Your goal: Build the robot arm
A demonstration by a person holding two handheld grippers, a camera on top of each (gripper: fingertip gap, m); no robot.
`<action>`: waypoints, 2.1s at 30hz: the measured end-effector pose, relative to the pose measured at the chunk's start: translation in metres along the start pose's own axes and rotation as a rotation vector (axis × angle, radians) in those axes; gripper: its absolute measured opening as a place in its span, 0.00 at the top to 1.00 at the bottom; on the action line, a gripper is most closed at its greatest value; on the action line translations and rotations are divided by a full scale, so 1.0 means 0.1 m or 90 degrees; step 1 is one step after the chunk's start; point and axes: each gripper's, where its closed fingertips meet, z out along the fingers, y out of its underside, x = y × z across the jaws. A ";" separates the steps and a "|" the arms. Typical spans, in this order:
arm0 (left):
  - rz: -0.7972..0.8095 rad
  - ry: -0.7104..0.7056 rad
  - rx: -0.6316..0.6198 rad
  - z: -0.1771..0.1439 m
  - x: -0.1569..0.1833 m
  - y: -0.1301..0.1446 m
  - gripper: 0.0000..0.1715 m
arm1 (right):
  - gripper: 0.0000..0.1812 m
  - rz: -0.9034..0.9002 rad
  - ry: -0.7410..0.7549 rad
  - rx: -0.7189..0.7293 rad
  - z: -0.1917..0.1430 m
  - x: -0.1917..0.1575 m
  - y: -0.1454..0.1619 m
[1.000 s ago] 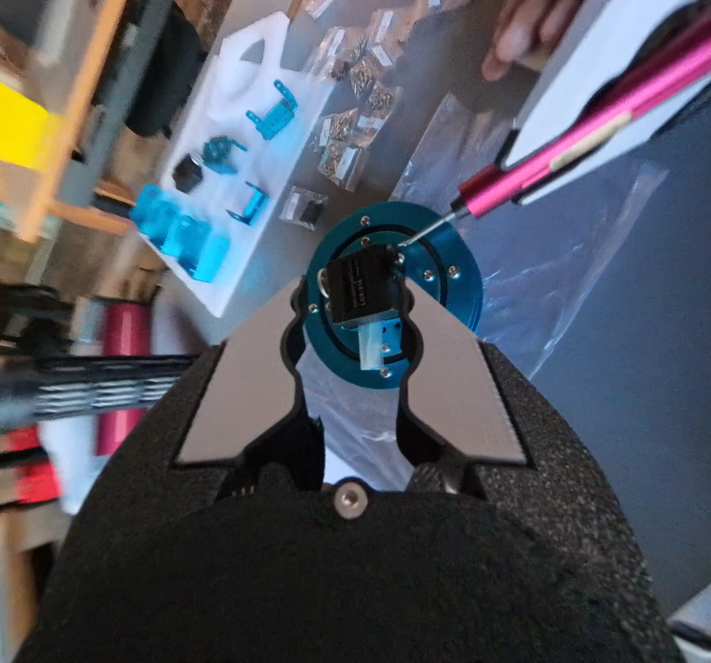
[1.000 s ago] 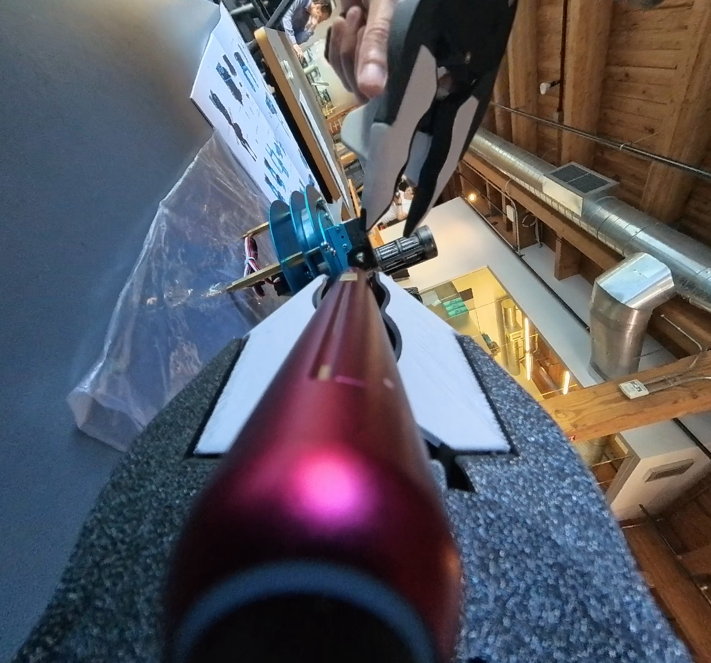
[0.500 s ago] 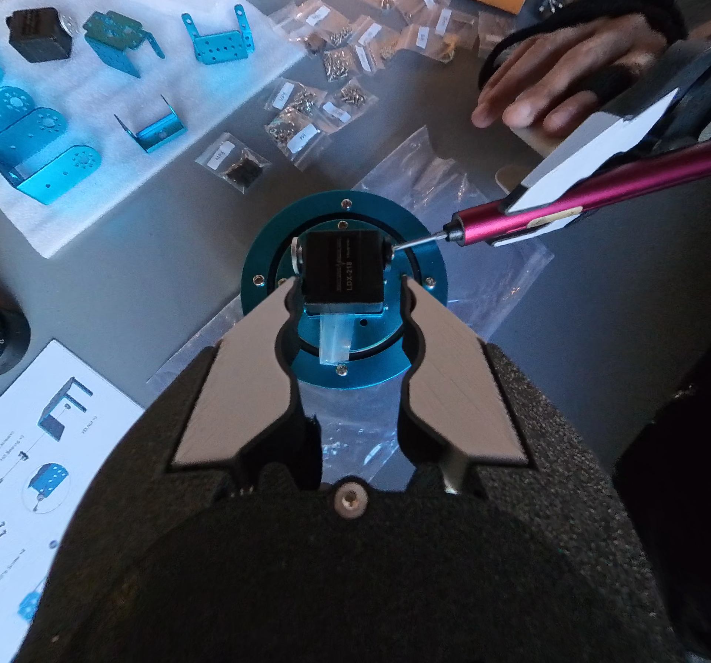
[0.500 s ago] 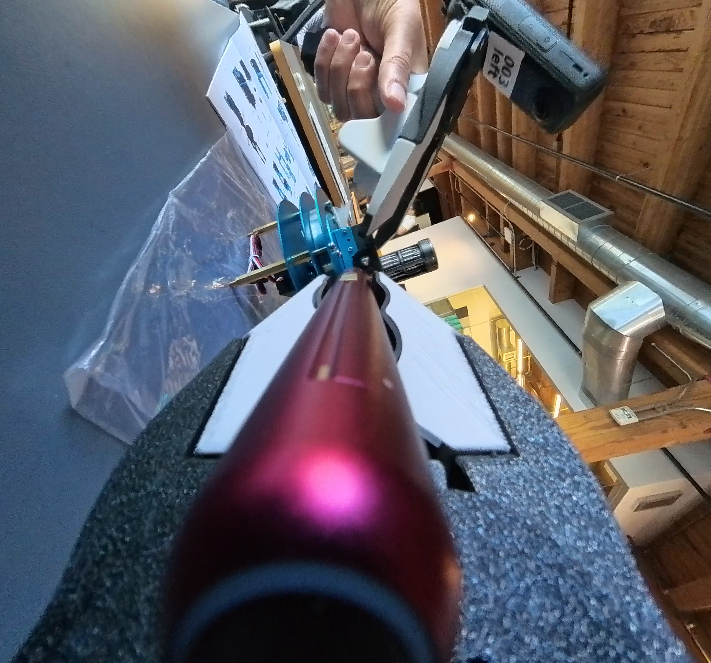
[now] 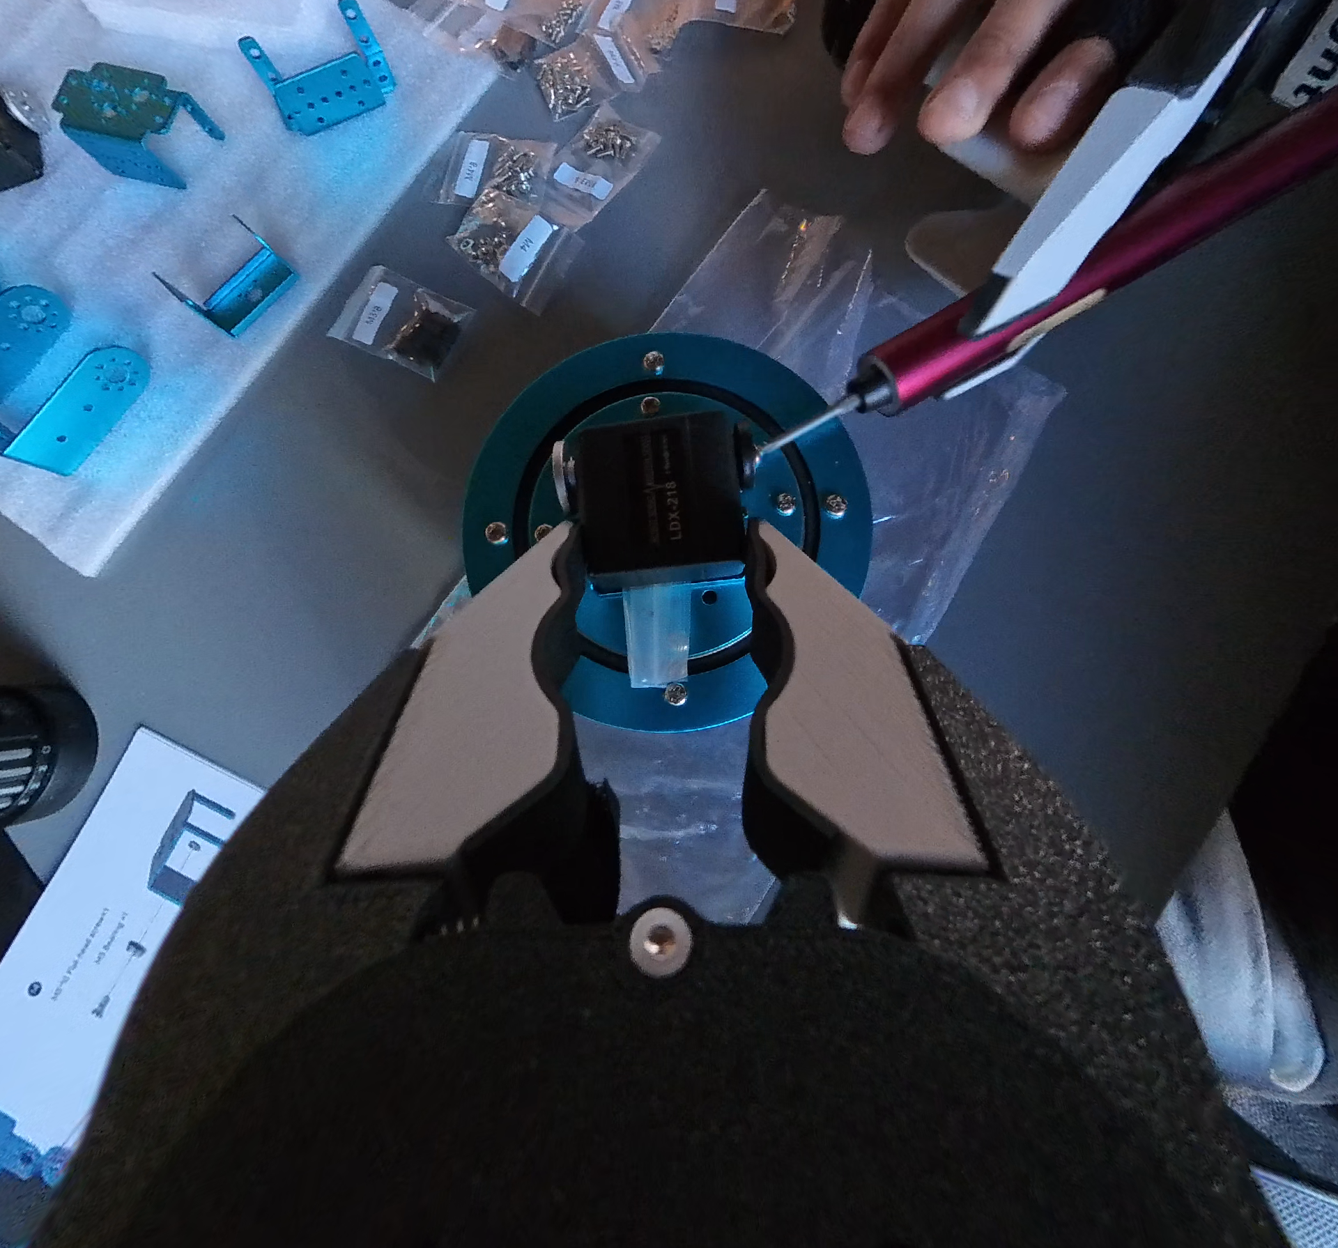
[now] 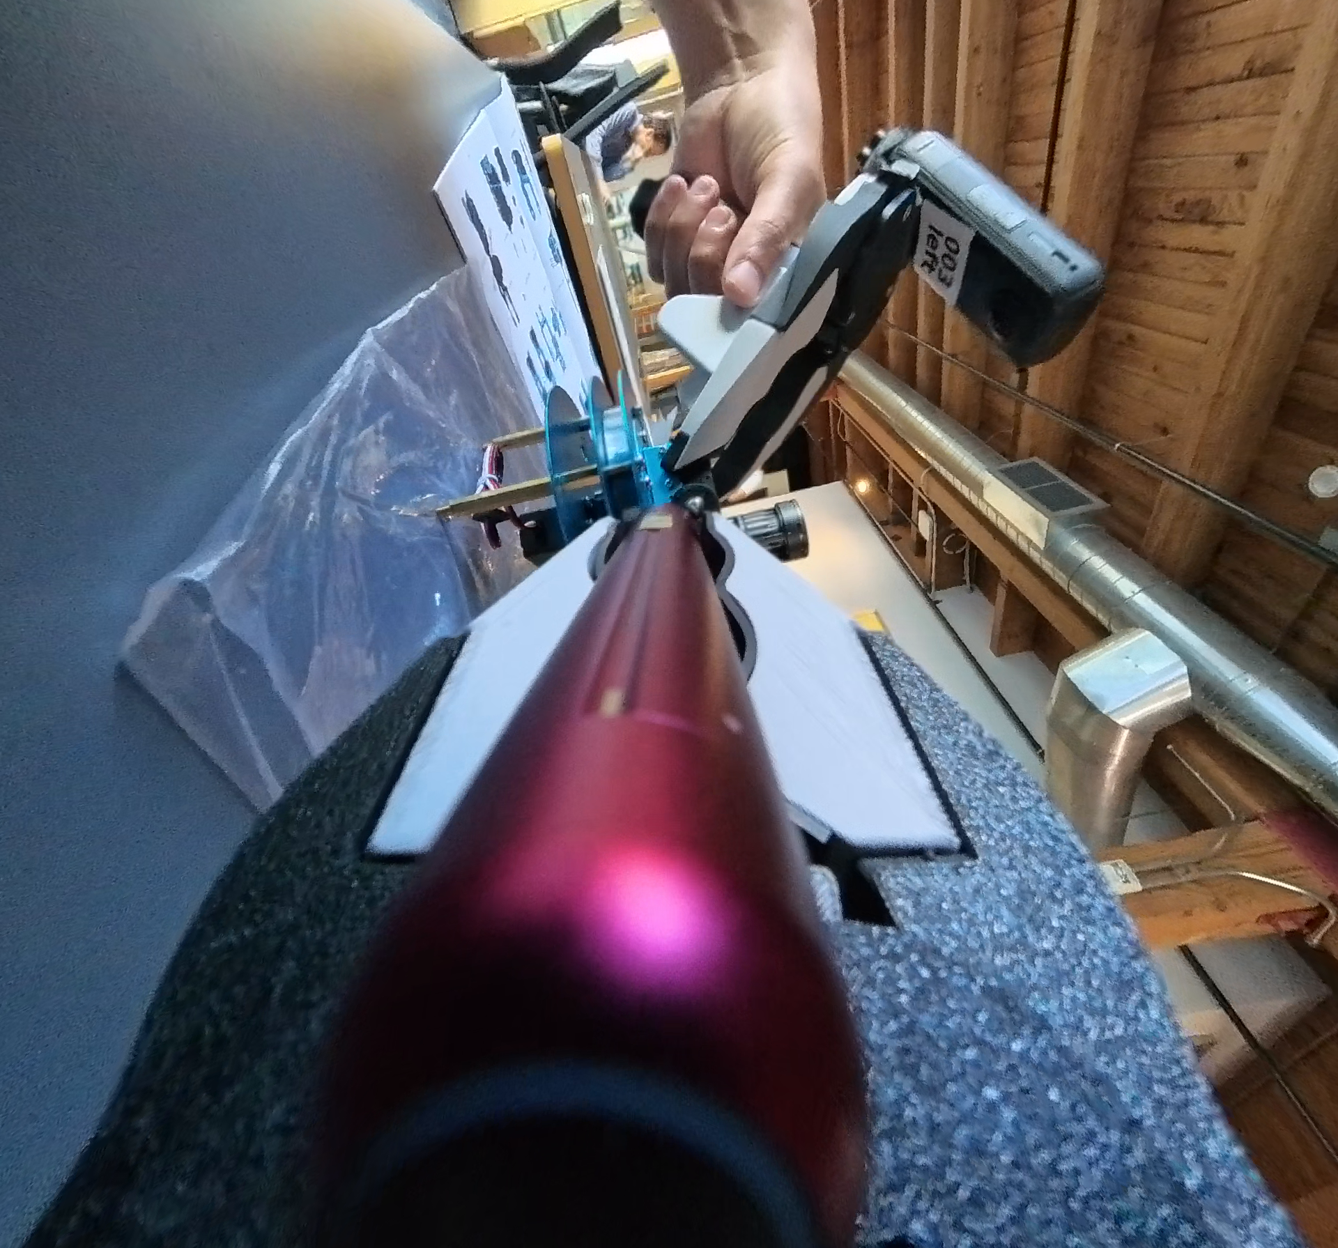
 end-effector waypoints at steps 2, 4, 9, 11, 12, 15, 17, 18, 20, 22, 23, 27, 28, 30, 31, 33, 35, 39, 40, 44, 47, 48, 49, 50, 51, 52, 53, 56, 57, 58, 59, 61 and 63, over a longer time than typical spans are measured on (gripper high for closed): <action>0.008 0.006 0.003 0.00 0.00 0.00 0.74 | 0.88 0.007 0.003 -0.008 0.00 0.02 0.03; 0.013 0.013 0.006 0.00 0.01 0.00 0.74 | 0.89 0.017 0.006 -0.004 0.00 0.04 0.03; 0.017 0.017 0.006 0.00 0.02 0.01 0.74 | 0.89 0.010 0.008 -0.002 0.00 0.04 0.01; 0.014 0.017 0.006 0.00 0.02 0.01 0.74 | 0.89 0.001 0.008 -0.004 0.00 0.03 0.01; 0.012 0.016 0.006 0.00 0.02 0.01 0.74 | 0.89 0.001 0.008 -0.005 0.01 0.03 0.01; 0.009 0.012 0.004 0.00 0.02 0.01 0.74 | 0.89 0.012 0.010 -0.005 0.01 0.04 0.01; 0.009 0.011 0.004 -0.01 0.02 0.01 0.74 | 0.89 0.023 0.001 -0.002 0.00 0.03 0.00; 0.008 0.010 0.004 -0.01 0.02 0.01 0.74 | 0.89 0.027 -0.005 0.000 0.00 0.01 0.00; 0.007 0.010 0.005 -0.01 0.02 0.01 0.74 | 0.89 0.035 -0.019 0.009 -0.01 -0.01 -0.03; 0.008 0.009 0.004 -0.01 0.03 0.01 0.74 | 0.88 0.065 -0.030 0.014 -0.02 0.00 -0.06; 0.008 0.008 0.003 -0.01 0.03 0.01 0.74 | 0.88 0.086 -0.035 0.012 -0.03 0.01 -0.07; 0.008 0.006 -0.001 -0.01 0.03 0.02 0.74 | 0.88 0.121 -0.045 0.017 -0.03 0.02 -0.07; 0.009 0.005 -0.003 -0.01 0.03 0.02 0.74 | 0.88 0.120 -0.044 0.018 -0.03 0.02 -0.07; 0.010 0.003 -0.004 -0.01 0.03 0.02 0.74 | 0.88 0.107 -0.038 0.018 -0.03 0.03 -0.08; 0.010 0.003 -0.004 -0.01 0.03 0.02 0.74 | 0.88 0.100 -0.034 0.017 -0.03 0.03 -0.08; 0.010 0.002 -0.005 -0.01 0.03 0.02 0.74 | 0.88 0.096 -0.025 0.009 -0.03 0.05 -0.07; 0.011 0.001 -0.005 -0.01 0.03 0.02 0.74 | 0.88 0.103 -0.017 0.006 -0.04 0.08 -0.08; 0.009 0.000 0.000 -0.01 0.03 0.02 0.74 | 0.89 0.109 -0.013 -0.013 -0.04 0.08 -0.04; 0.009 -0.002 0.001 -0.01 0.03 0.01 0.74 | 0.89 0.114 -0.011 -0.017 -0.05 0.10 -0.01; 0.017 -0.012 0.009 -0.01 0.04 0.01 0.74 | 0.89 0.186 0.004 -0.029 -0.08 0.21 0.13; -0.001 -0.013 0.009 -0.01 0.04 0.01 0.74 | 0.88 0.269 0.025 -0.039 -0.14 0.35 0.28; -0.011 -0.014 0.007 -0.01 0.04 0.00 0.74 | 0.89 0.302 0.029 -0.041 -0.17 0.40 0.32; -0.022 -0.015 0.005 0.00 0.03 0.00 0.75 | 0.89 0.337 0.035 -0.052 -0.20 0.46 0.38; -0.031 -0.017 0.003 0.00 0.03 0.00 0.75 | 0.88 0.379 0.034 -0.056 -0.23 0.51 0.42; -0.039 -0.018 -0.001 0.00 0.03 0.00 0.75 | 0.89 0.431 0.012 -0.048 -0.25 0.53 0.43; -0.046 -0.019 -0.003 0.00 0.03 0.00 0.75 | 0.89 0.487 -0.018 -0.051 -0.28 0.52 0.45; -0.053 -0.019 -0.006 0.00 0.03 0.00 0.75 | 0.89 0.539 -0.052 -0.053 -0.31 0.50 0.48; -0.057 -0.015 -0.019 -0.01 0.03 0.00 0.75 | 0.88 0.693 -0.161 -0.112 -0.43 0.29 0.59; -0.051 -0.016 -0.021 0.00 0.03 0.00 0.75 | 0.88 0.732 -0.181 -0.145 -0.46 0.22 0.65; -0.048 -0.019 -0.022 0.00 0.03 0.00 0.75 | 0.88 0.761 -0.181 -0.158 -0.50 0.21 0.69; -0.042 -0.023 -0.022 0.00 0.03 0.00 0.74 | 0.88 0.791 -0.175 -0.162 -0.53 0.21 0.70; -0.033 -0.027 -0.021 -0.01 0.04 0.01 0.74 | 0.88 0.860 -0.202 -0.188 -0.61 0.15 0.71; -0.030 -0.038 -0.014 -0.01 0.03 0.01 0.74 | 0.88 0.957 -0.233 -0.191 -0.67 0.12 0.67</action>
